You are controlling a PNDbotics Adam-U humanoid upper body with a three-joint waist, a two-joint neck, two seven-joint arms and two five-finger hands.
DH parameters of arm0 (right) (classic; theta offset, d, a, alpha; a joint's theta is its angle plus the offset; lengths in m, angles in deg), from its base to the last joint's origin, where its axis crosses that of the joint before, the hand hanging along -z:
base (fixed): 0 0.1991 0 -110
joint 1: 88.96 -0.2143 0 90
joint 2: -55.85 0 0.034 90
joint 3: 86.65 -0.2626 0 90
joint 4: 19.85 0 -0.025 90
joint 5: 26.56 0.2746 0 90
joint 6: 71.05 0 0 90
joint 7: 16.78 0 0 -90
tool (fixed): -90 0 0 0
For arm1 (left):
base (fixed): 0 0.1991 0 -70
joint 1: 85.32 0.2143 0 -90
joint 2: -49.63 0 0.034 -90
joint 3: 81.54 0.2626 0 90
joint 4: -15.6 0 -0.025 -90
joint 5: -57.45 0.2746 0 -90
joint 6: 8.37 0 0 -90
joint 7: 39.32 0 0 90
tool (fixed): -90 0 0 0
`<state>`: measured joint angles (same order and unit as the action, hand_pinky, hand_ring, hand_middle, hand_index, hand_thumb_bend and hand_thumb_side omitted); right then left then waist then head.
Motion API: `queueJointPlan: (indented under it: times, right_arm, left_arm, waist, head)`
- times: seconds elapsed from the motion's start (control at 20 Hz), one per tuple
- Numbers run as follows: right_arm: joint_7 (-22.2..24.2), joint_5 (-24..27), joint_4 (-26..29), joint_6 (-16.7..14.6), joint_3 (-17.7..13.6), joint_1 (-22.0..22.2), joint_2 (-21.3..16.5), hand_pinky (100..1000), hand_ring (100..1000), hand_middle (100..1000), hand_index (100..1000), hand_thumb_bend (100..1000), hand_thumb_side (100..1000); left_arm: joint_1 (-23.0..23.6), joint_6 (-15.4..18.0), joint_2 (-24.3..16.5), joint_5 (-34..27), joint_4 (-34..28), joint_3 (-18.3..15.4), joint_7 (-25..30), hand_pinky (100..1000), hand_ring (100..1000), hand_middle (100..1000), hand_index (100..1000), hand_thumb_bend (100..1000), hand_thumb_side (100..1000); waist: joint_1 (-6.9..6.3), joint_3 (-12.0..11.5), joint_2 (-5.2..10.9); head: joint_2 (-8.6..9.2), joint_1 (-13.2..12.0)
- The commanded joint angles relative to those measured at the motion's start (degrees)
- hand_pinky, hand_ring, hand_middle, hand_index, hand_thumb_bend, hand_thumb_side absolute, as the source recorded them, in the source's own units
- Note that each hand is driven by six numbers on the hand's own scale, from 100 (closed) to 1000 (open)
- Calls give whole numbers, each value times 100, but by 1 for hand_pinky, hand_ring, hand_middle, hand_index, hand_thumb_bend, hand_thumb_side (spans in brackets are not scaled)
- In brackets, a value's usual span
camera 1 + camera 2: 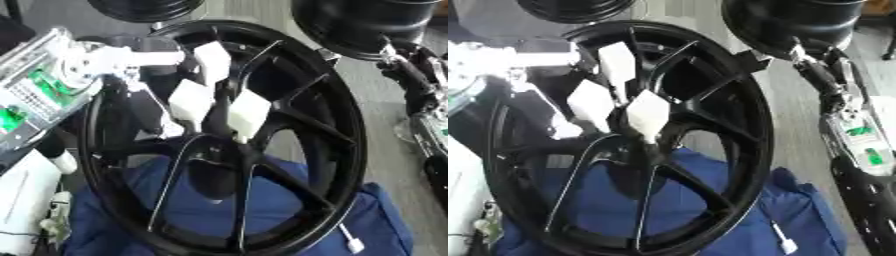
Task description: Pull the pin out of the wheel hub.
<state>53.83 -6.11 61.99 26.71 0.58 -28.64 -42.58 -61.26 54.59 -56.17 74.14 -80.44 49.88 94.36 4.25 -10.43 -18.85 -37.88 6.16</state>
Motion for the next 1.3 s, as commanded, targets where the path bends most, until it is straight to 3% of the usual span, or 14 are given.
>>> queueJointPlan:
  times: [0.05, 0.5, 0.85, 1.05, 1.3]
  right_arm:
    - [20, 29, 52, -11, -21, -46, -126, 809, 675, 679, 769, 443, 382]
    - [20, 13, 58, -9, -20, -57, -132, 810, 675, 680, 770, 438, 385]
    - [8, -3, 66, -8, -32, -62, -144, 810, 675, 680, 770, 434, 387]
    - [-4, -3, 83, -14, -47, -54, -162, 810, 675, 680, 770, 432, 388]
    - [-45, -20, 119, -22, -84, -55, -209, 810, 675, 681, 770, 429, 389]
  left_arm:
    - [-48, -770, -130, 98, -30, -123, 803, 575, 584, 572, 593, 237, 100]
    - [-38, -795, -237, 36, -356, -365, 527, 511, 503, 477, 464, 185, 100]
    - [-28, -861, -423, -108, -739, -663, 396, 494, 491, 460, 444, 161, 100]
    - [115, -874, -736, -345, -1239, -1180, 142, 488, 492, 456, 435, 134, 100]
    - [664, -845, -1440, -777, -1816, -1932, -453, 487, 493, 453, 427, 124, 100]
  waist:
    - [-10, -17, 109]
    - [-20, -26, 120]
    - [-23, -36, 130]
    - [-24, -49, 128]
    - [-38, -76, 109]
  head:
    - [74, -9]
    - [73, -4]
    - [61, 5]
    - [64, 31]
    - [50, 108]
